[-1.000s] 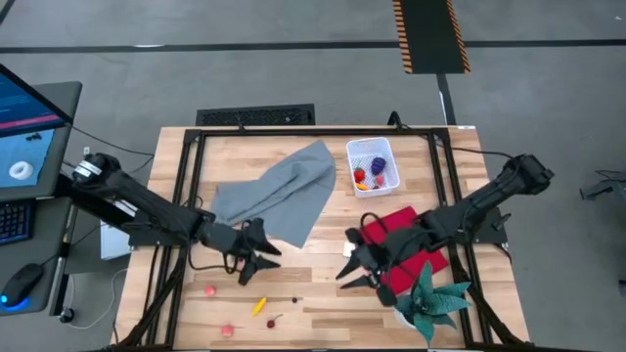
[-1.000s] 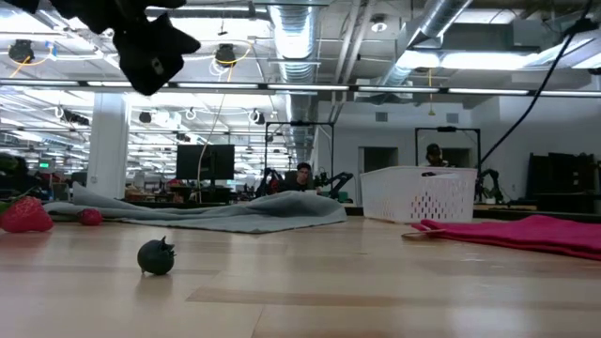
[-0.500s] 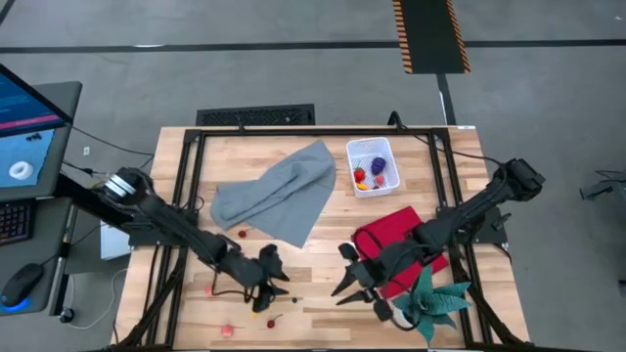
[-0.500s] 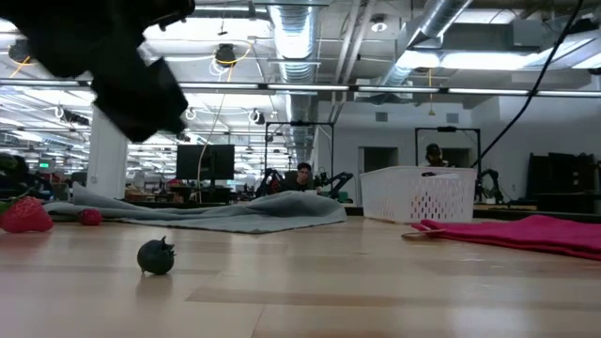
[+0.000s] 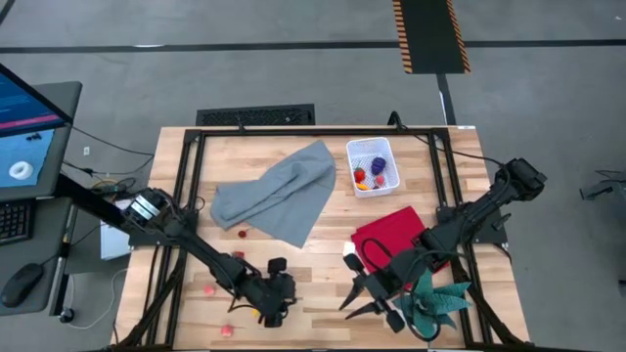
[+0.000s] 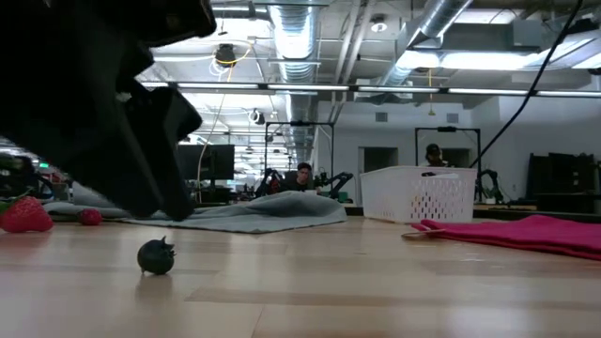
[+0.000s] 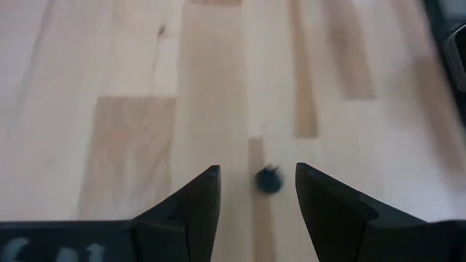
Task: Pick and placing Produce into tupperware
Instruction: Put the blueberry into the white bin
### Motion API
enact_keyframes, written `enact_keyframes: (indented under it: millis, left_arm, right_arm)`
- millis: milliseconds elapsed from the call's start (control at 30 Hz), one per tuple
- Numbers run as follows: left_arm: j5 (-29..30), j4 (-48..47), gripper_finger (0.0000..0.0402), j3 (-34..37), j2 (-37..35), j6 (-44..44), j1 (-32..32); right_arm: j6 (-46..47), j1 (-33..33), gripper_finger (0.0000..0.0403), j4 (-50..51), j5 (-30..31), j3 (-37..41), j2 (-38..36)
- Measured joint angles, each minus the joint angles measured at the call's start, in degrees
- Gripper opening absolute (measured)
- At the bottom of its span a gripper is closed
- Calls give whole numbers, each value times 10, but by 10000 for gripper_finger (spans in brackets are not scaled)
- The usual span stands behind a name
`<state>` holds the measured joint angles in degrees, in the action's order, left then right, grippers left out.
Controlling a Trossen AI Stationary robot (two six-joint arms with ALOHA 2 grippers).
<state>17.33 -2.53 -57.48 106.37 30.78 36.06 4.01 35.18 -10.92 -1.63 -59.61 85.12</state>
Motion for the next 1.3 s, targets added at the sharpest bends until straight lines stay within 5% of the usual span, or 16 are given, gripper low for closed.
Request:
enact_keyframes:
  millis: [1300]
  left_arm:
    - [11,4,169,-8,26,16,7]
  right_arm:
    - [0,1,123,1,0,0,0]
